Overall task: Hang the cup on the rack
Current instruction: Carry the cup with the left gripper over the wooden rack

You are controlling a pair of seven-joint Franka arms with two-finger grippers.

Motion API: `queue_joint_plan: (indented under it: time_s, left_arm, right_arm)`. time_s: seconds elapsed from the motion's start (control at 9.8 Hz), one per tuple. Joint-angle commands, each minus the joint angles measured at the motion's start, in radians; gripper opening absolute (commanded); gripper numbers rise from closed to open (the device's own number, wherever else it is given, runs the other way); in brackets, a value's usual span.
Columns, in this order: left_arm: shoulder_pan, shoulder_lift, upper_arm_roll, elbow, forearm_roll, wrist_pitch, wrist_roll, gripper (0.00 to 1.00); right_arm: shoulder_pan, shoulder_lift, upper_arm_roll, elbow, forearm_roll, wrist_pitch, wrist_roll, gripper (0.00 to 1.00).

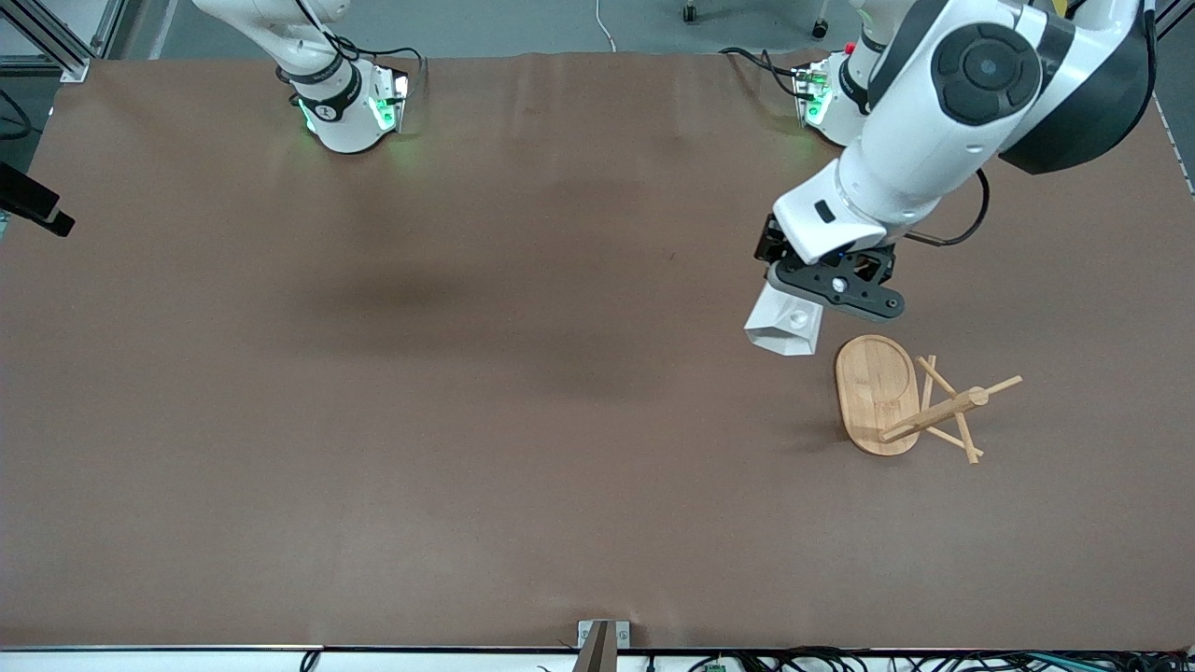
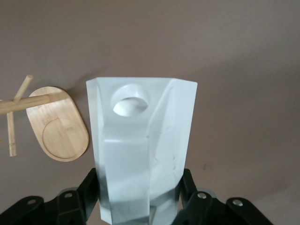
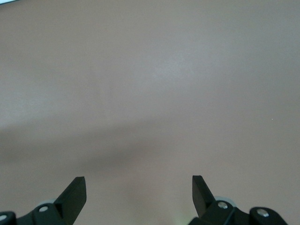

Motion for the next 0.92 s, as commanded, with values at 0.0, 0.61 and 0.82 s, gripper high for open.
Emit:
queue_joint_plan:
  time_s: [0.0, 0.61, 0.82]
  left_arm:
    - [-0.009, -0.105, 0.088, -0.236, -0.081, 0.136, 0.103, 0.03]
    - [-0.047, -0.086, 0.259, -0.312, -0.115, 0.215, 0.318, 0.03]
    - [-0.035, -0.038, 0.268, -0.31, -0.115, 0.244, 0.319, 0.03]
  right_arm:
    - [0.001, -0.007, 0.006, 0.002, 0.001, 0.0, 0.035, 1.0]
    - [0.01, 0.017, 0.0, 0.035, -0.008, 0.006, 0.009, 1.0]
    - [0.051, 0.053, -0.052, 0.079, -0.006, 0.002, -0.034, 1.0]
